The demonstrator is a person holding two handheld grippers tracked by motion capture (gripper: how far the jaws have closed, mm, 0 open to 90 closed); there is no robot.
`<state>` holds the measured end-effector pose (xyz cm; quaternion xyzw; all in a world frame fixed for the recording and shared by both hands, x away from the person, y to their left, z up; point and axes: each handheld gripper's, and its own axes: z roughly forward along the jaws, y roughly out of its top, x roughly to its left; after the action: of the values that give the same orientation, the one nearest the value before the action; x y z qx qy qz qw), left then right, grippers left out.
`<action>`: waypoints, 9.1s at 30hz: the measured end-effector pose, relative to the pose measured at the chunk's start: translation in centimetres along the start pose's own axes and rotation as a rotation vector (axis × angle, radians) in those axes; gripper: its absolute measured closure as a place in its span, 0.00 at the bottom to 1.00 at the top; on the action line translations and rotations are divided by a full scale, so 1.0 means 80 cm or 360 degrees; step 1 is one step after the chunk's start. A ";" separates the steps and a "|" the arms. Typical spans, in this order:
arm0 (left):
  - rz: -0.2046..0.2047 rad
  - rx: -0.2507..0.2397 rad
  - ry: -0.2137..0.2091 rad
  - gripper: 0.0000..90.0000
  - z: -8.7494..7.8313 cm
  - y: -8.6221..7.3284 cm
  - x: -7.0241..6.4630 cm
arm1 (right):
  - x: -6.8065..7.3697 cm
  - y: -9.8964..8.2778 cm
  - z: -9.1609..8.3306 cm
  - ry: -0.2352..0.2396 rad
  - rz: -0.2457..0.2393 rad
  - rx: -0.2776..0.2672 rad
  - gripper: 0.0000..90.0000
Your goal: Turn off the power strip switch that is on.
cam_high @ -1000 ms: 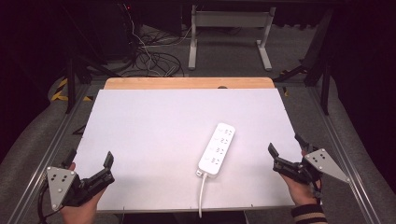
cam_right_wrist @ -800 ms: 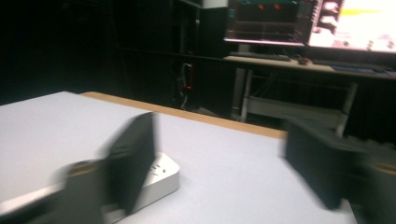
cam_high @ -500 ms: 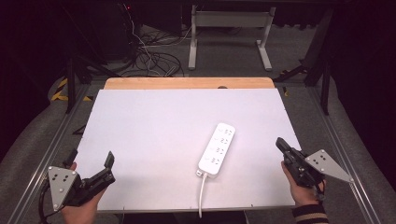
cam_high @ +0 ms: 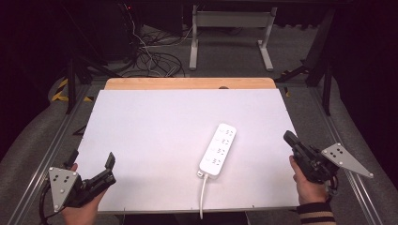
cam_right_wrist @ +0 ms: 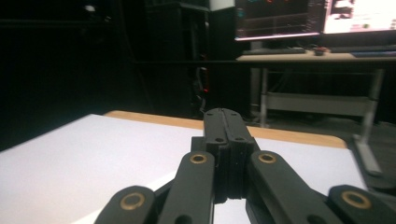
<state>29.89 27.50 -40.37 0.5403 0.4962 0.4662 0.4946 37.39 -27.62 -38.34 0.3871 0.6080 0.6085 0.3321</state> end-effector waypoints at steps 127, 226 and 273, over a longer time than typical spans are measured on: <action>0.0002 0.0051 -0.0003 0.05 -0.012 -0.004 0.004 | 0.141 -0.111 0.185 0.0570 -0.0290 0.1020 1.00; -0.0048 0.0060 -0.0011 0.05 -0.005 -0.003 0.007 | -0.023 -0.039 0.049 -0.0224 0.0102 -0.0011 0.11; -0.0044 0.0062 -0.0020 0.05 -0.005 -0.003 0.005 | -0.012 -0.045 0.064 -0.0164 0.0018 0.0133 0.11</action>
<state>29.52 27.95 -40.54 0.5457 0.5095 0.4461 0.4936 42.07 -25.85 -42.20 0.4350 0.6127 0.5636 0.3430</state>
